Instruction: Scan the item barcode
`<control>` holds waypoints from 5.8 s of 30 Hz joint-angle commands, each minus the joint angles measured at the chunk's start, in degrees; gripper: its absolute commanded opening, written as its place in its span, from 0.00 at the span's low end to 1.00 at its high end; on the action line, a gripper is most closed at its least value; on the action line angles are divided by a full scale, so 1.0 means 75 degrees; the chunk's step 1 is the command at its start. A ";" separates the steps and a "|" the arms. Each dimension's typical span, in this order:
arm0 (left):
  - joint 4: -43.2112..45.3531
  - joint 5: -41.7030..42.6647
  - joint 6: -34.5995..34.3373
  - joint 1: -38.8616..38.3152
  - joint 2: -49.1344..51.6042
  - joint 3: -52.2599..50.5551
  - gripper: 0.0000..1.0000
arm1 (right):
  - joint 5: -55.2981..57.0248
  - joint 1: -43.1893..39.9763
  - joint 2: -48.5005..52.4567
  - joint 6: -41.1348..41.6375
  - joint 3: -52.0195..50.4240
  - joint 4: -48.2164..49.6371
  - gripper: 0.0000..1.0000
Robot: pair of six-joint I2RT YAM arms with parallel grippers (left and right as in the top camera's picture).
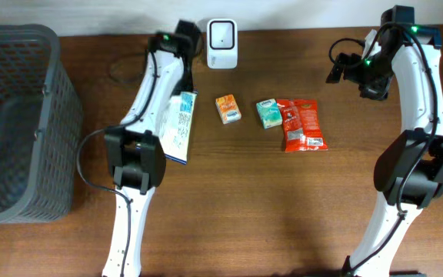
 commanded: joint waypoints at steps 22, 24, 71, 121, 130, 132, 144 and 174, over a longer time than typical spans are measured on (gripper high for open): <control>-0.1547 0.1000 0.1274 0.0254 -0.0510 -0.0877 0.00 | 0.0064 0.0020 -0.0149 0.0061 0.0090 0.0000 0.99; -0.1317 0.1000 0.1274 0.0254 -0.0595 -0.0286 0.04 | 0.0064 0.0020 -0.0149 0.0061 0.0090 0.0000 0.99; 0.1559 0.3072 0.0251 0.0358 -0.1326 -0.3369 0.00 | 0.0064 0.0020 -0.0149 0.0061 0.0090 0.0000 0.99; 0.2786 0.3127 0.1877 -0.1279 -0.1239 -0.3984 0.00 | 0.0064 0.0020 -0.0149 0.0061 0.0090 0.0000 0.99; 0.1224 0.3209 0.3118 -0.0962 -0.1239 -0.3080 0.27 | 0.0064 0.0020 -0.0149 0.0061 0.0090 0.0000 0.99; 0.1198 0.3217 0.2786 -0.0962 -0.1239 -0.2920 0.27 | 0.0064 0.0020 -0.0149 0.0061 0.0090 0.0000 0.99; 0.3174 0.5995 0.1542 -0.1772 -0.1212 -0.2530 0.40 | 0.0064 0.0020 -0.0149 0.0061 0.0090 0.0000 0.99; 0.1207 0.2226 -0.0901 -0.2296 -0.0044 -0.1836 0.13 | 0.0064 0.0020 -0.0149 0.0058 0.0090 0.0000 0.99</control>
